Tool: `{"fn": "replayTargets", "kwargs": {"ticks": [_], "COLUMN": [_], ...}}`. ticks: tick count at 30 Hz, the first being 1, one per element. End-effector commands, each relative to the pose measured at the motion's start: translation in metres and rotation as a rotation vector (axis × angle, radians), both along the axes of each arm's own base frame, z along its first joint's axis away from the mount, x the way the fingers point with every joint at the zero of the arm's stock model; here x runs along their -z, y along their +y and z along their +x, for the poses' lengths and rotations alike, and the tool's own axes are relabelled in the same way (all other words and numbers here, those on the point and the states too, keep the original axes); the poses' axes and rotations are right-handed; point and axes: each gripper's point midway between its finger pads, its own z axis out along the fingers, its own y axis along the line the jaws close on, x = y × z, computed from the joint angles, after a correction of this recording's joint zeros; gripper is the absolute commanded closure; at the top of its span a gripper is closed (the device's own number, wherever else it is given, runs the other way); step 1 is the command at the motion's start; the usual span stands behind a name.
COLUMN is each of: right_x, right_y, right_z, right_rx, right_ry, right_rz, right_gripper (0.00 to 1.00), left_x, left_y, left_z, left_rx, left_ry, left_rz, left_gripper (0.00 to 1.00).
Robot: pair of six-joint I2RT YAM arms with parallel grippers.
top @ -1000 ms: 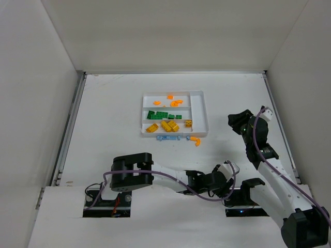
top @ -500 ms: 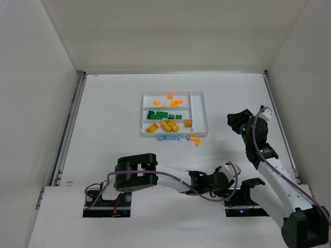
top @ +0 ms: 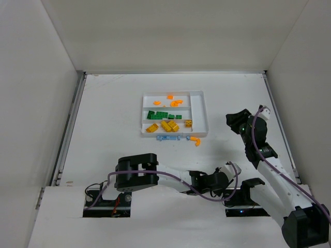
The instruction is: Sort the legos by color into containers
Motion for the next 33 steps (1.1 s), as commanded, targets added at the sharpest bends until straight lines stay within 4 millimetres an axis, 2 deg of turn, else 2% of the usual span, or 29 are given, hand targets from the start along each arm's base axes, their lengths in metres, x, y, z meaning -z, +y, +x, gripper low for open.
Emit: {"fn": "replayTargets", "kwargs": {"ticks": [1,11,18,22,27,33], "right_x": [-0.013,-0.012,-0.011,-0.012,-0.008,-0.004], "right_y": [0.006,0.005,0.005,0.002,0.002,0.006], "right_z": [0.004,0.004,0.004,0.003,0.004,0.008], "right_rx": [-0.016,-0.015,-0.014,-0.006,-0.006,-0.015], "right_ry": [-0.058,-0.057,-0.057,-0.06,-0.049,-0.033], "right_rz": [0.018,0.017,0.016,0.015,0.013,0.006], "right_gripper": [0.54,0.55,0.55,0.55,0.57,0.61], "left_x": [-0.016,-0.042,-0.06,-0.076,-0.097,-0.12], "left_y": [-0.012,0.001,0.026,0.051,0.093,0.143], "left_z": [0.003,0.029,0.065,0.099,0.143,0.218], "left_rx": [-0.003,-0.074,-0.163,-0.251,-0.373,-0.593], "left_ry": [-0.02,-0.048,-0.076,-0.095,-0.114,-0.113], "left_rz": [-0.042,-0.11,-0.146,-0.171,-0.208,-0.296], "left_gripper": [0.81,0.85,0.86,0.86,0.86,0.86]}}
